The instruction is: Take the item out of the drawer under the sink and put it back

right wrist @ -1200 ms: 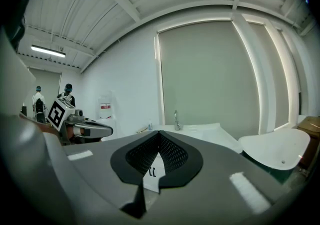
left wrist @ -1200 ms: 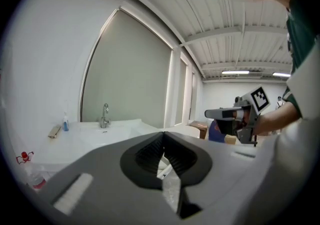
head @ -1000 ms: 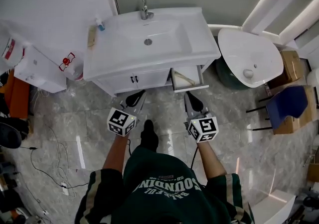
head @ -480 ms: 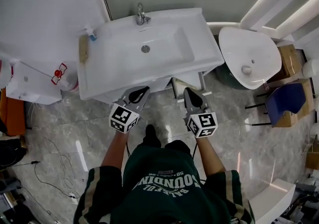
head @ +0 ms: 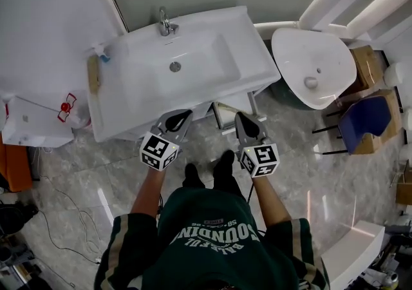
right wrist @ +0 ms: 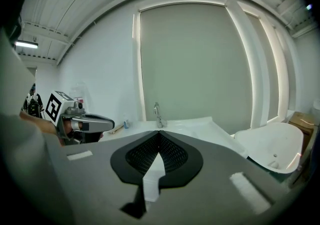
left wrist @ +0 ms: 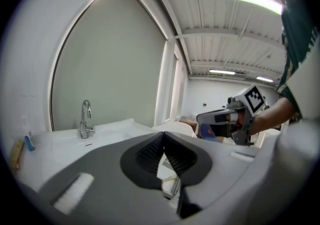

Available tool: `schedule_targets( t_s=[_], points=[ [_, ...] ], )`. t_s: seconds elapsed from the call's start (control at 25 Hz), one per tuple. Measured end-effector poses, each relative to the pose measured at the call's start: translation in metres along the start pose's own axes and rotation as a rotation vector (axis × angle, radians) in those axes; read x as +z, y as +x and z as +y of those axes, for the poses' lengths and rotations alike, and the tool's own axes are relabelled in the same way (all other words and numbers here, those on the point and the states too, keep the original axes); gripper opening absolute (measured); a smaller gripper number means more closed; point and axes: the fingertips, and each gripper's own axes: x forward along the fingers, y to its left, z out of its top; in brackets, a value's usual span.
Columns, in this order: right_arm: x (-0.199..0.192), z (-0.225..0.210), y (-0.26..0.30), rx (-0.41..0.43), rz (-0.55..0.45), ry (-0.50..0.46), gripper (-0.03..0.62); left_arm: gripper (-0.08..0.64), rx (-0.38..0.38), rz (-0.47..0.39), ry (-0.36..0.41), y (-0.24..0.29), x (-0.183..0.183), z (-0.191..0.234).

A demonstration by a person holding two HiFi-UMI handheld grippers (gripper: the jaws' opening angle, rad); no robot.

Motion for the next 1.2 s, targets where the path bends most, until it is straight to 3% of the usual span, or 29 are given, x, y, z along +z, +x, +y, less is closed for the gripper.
schedule_targets(
  t_s=[0.44, 0.96, 1.2],
  points=[
    [0.012, -0.034, -0.002, 0.003, -0.015, 0.011, 0.002, 0.051, -0.023, 0.019, 0.009, 0.037, 0.005, -0.017],
    [-0.034, -0.098, -0.045, -0.093, 0.029, 0.086, 0.002, 0.051, -0.160, 0.139, 0.059, 0.115, -0.029, -0.068],
    [-0.051, -0.129, -0.067, -0.145, 0.055, 0.128, 0.002, 0.052, -0.237, 0.262, 0.191, 0.147, -0.053, -0.097]
  ],
)
